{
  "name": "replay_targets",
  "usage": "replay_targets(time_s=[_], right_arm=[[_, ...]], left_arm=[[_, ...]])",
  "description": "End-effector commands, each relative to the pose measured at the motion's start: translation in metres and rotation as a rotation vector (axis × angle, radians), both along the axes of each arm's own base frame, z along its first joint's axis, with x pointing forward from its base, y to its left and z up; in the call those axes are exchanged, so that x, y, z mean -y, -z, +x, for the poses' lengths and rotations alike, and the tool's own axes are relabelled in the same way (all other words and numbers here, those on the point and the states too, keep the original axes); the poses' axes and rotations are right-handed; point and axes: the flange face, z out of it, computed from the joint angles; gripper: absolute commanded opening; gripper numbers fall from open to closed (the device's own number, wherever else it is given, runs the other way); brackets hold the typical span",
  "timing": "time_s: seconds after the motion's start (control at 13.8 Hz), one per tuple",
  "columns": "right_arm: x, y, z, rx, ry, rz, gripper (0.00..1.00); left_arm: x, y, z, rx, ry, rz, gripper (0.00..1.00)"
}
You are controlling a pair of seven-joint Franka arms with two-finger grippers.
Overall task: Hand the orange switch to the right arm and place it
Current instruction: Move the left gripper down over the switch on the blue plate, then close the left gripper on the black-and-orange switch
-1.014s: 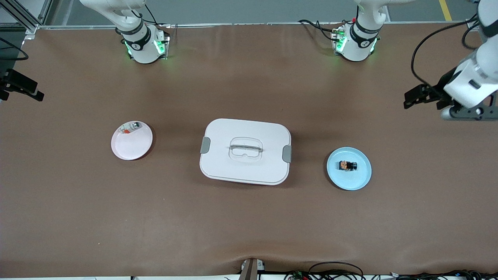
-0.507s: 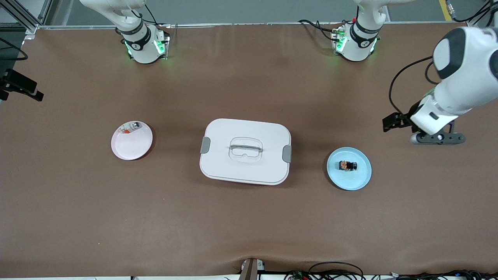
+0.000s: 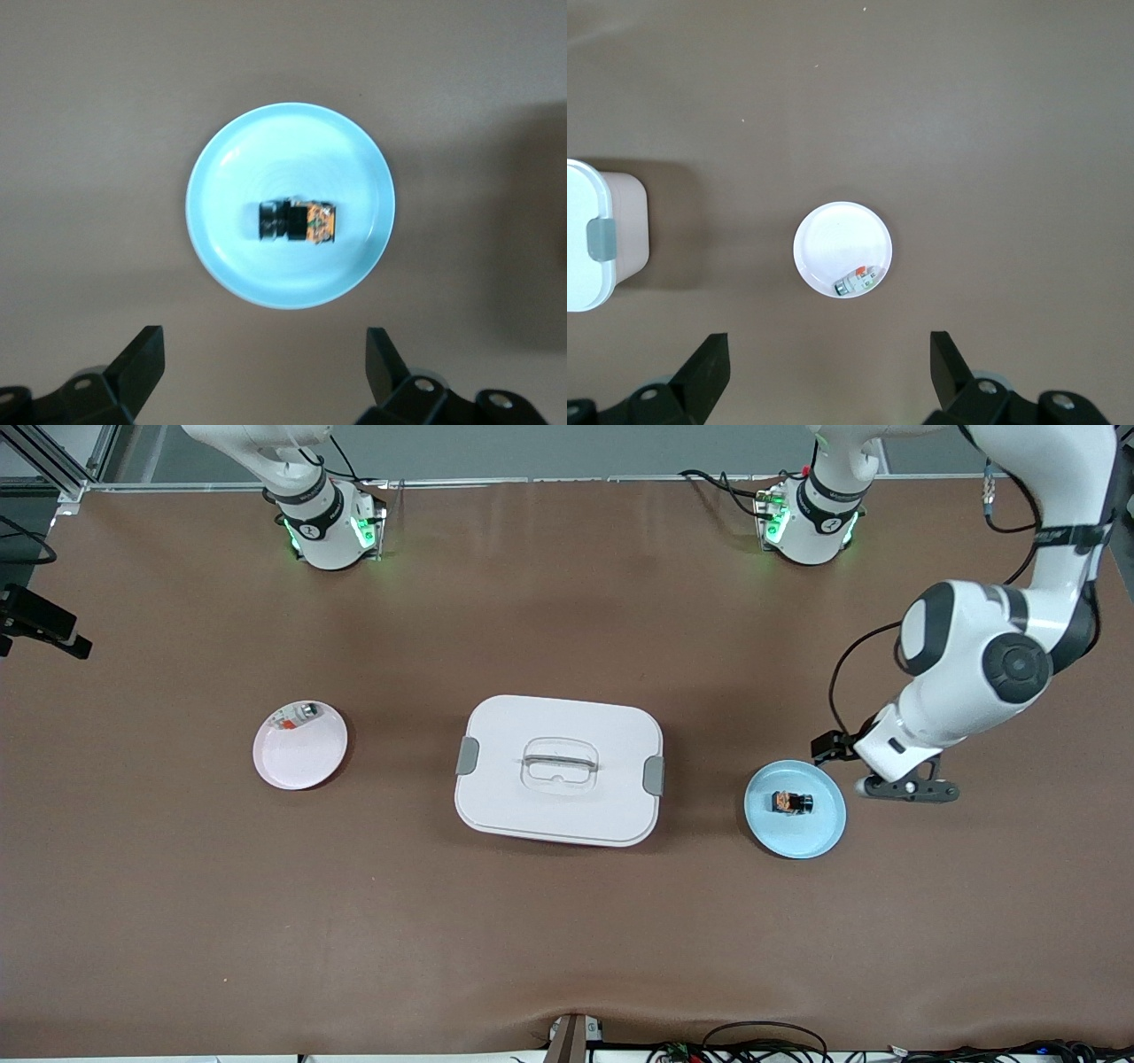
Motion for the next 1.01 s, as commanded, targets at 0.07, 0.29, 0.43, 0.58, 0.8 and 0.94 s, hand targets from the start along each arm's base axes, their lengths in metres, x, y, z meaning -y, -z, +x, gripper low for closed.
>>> replay_targets(time_s=[0.07, 0.29, 0.43, 0.58, 0.8, 0.94], right_arm=[[-0.001, -0.004, -0.005, 0.016, -0.013, 0.002, 1.00], [-0.006, -0.004, -0.004, 0.019, -0.022, 0.003, 1.00], [-0.024, -0.004, -0.003, 0.018, -0.049, -0.001, 1.00], [-0.029, -0.004, -0.003, 0.016, -0.052, -0.003, 1.00], [-0.025, -0.004, -0.004, 0.013, -0.046, -0.003, 1.00], [-0.021, -0.004, -0.005, 0.008, -0.037, -0.003, 1.00]], left_arm=[[0.014, 0.043, 0.014, 0.032, 0.052, 0.039, 1.00], [0.028, 0.078, 0.018, 0.031, 0.026, 0.062, 1.00], [0.032, 0.096, 0.025, 0.014, -0.085, 0.066, 1.00], [0.032, 0.106, 0.027, 0.019, -0.065, 0.106, 1.00], [0.030, 0.124, 0.028, 0.006, -0.087, 0.111, 1.00], [0.031, 0.130, 0.030, 0.016, -0.095, 0.103, 1.00]])
